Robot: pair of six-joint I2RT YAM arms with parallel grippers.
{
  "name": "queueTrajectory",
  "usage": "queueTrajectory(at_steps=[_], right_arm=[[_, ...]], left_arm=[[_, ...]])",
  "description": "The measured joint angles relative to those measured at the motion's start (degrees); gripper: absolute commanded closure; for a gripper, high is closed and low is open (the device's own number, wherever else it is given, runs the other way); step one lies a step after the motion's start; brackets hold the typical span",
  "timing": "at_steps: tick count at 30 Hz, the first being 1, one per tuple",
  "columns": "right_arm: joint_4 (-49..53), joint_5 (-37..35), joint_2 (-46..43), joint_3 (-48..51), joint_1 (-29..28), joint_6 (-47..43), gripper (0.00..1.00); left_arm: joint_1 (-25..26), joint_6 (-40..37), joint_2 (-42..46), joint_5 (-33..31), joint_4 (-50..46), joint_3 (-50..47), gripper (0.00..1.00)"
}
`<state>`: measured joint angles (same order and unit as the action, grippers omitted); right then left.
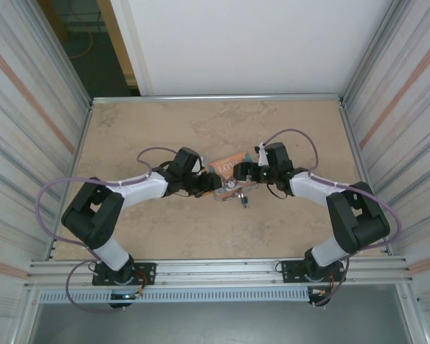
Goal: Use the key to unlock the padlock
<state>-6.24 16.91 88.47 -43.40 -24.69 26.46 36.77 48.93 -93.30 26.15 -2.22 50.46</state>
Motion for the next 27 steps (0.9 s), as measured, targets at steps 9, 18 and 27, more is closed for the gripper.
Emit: queueTrajectory(at_steps=[9,18,27], right_arm=[[-1.03,1.49,3.98,-4.24,-1.29,-0.24,0.01],[1.29,2.03,0.15,-4.11,1.95,-2.62,0.01],[3.26,4.63,-13.66,4.28,3.82,-3.06,0.04]], left_arm=[[-0.26,0.61,4.28,-1.05,-1.38,-2.58,0.45],[-3.06,-0.5,12.59,-3.26,-3.04,-2.6,0.44],[-3.41,-2.01,14.86,-3.69,-4.59,-2.12,0.54]])
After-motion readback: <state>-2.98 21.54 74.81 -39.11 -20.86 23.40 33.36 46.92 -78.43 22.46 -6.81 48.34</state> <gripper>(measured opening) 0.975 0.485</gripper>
